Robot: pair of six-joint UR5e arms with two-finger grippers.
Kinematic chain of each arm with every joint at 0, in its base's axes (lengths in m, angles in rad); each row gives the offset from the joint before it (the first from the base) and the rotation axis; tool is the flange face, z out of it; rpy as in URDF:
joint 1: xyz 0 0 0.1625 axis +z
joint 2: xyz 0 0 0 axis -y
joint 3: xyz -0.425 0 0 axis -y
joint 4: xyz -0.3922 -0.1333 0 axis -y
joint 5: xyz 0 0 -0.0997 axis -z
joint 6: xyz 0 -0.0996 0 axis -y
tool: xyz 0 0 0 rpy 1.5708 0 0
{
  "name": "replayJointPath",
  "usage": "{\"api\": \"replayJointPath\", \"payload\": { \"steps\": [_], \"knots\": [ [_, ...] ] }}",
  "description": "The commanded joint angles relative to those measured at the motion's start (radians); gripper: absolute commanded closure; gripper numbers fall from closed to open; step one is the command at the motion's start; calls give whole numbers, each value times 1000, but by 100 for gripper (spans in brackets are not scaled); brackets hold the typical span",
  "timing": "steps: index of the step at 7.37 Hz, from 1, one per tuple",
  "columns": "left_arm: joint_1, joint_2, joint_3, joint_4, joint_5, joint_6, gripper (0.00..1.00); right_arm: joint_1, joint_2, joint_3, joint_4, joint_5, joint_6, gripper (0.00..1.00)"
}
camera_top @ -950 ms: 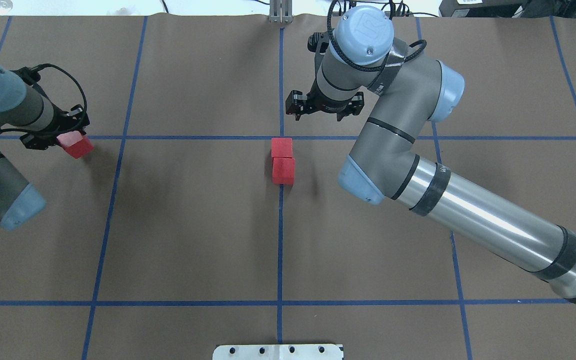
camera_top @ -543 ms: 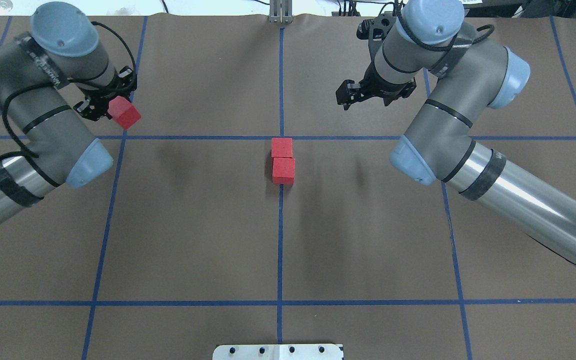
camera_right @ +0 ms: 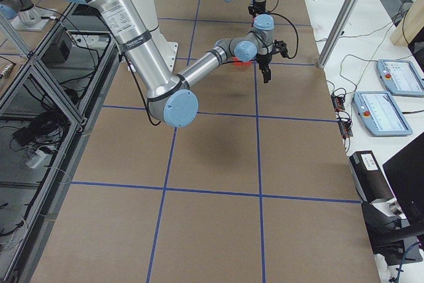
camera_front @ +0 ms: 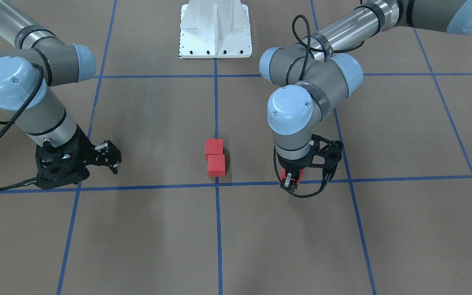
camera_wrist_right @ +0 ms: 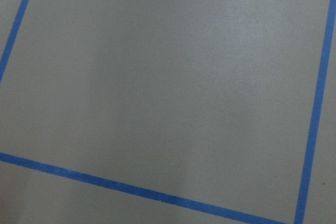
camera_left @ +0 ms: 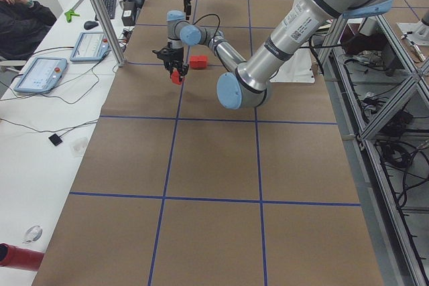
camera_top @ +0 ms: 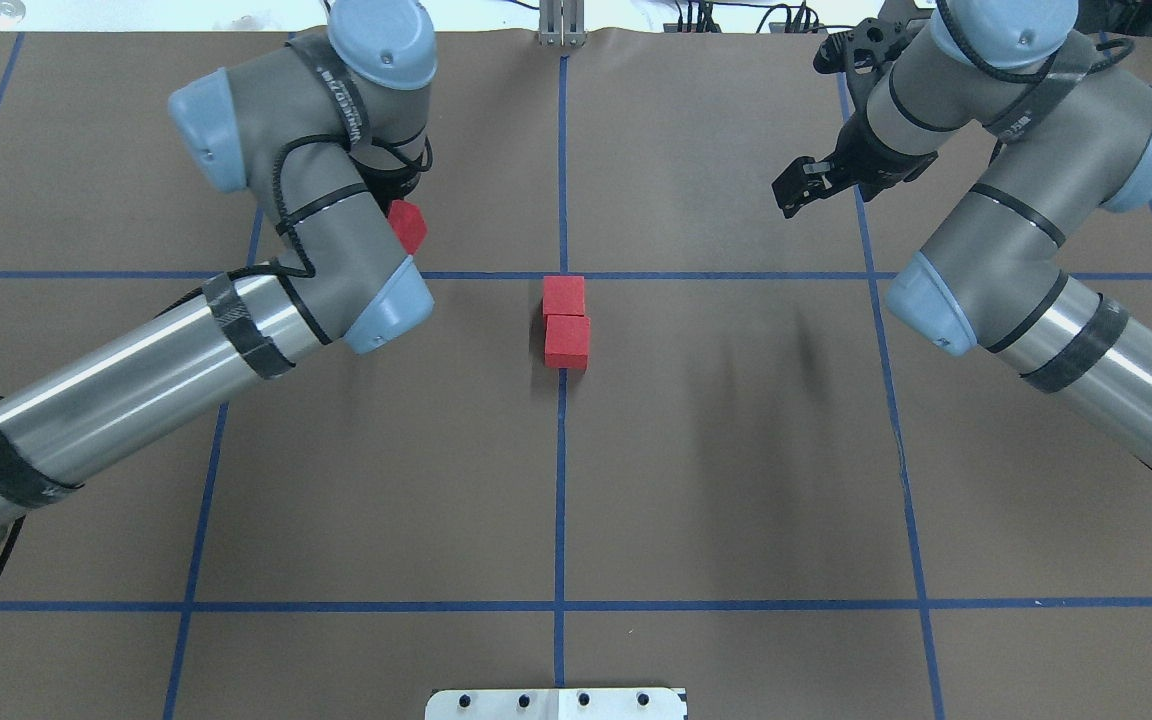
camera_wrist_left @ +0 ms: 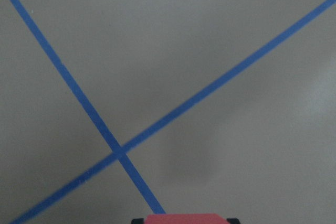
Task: Form red blocks into L shape at center
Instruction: 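Carry the cube with the left gripper toward the center pair while the right arm withdraws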
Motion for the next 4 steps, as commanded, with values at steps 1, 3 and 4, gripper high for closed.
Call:
{"api": "replayJointPath", "payload": {
  "steps": [1,3,4],
  "knots": [
    [53,-104,119,32,-2,-159,100,14,-17,9,2,12,-20,1],
    [76,-123,120,37,0,-282,100,14,-27,9,17,23,-25,1],
    [93,-129,123,37,0,-302,100,14,-27,9,17,21,-25,1]
  ]
}}
